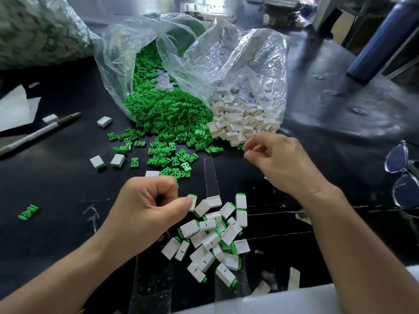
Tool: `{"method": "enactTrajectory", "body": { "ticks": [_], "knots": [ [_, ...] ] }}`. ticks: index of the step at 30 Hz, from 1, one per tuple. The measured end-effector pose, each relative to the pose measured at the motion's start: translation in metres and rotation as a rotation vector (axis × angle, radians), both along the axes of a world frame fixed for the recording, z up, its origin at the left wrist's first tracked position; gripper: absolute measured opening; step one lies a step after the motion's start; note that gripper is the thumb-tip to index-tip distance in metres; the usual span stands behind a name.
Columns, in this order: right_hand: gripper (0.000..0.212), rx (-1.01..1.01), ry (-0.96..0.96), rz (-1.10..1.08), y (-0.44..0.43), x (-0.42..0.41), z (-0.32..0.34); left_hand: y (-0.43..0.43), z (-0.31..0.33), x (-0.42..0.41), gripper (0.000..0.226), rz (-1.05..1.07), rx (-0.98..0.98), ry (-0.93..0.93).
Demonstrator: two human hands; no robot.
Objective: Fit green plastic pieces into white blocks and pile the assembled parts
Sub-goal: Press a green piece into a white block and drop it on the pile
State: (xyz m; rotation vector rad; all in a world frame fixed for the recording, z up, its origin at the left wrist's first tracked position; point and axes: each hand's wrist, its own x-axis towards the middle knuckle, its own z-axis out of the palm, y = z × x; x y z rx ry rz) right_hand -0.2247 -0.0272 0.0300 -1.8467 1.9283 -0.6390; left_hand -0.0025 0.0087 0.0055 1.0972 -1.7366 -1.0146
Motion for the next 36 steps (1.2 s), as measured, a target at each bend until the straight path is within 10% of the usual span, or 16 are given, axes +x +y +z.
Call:
{"method": "enactTrajectory", "body": {
  "ticks": [16, 22, 27, 36],
  "knots": [
    [0.014, -0.148, 0.013, 0.205, 0.021, 0.038, 0.001, 0.008, -0.007, -0.007, 0.037, -0.172, -0.574, -0.325],
    [0.014, -0.166, 0.006, 0.197, 0.021, 0.035, 0.002, 0.007, -0.010, -0.006, 0.018, -0.255, -0.442, -0.270],
    [0.015, -0.207, -0.007, 0.182, 0.021, 0.033, 0.002, 0.006, -0.013, -0.007, 0.064, -0.269, -0.410, -0.369],
    [0.018, -0.218, -0.142, 0.245, 0.021, 0.036, -0.001, 0.000, -0.011, -0.007, 0.058, -0.046, -0.387, -0.406]
  ]
}}
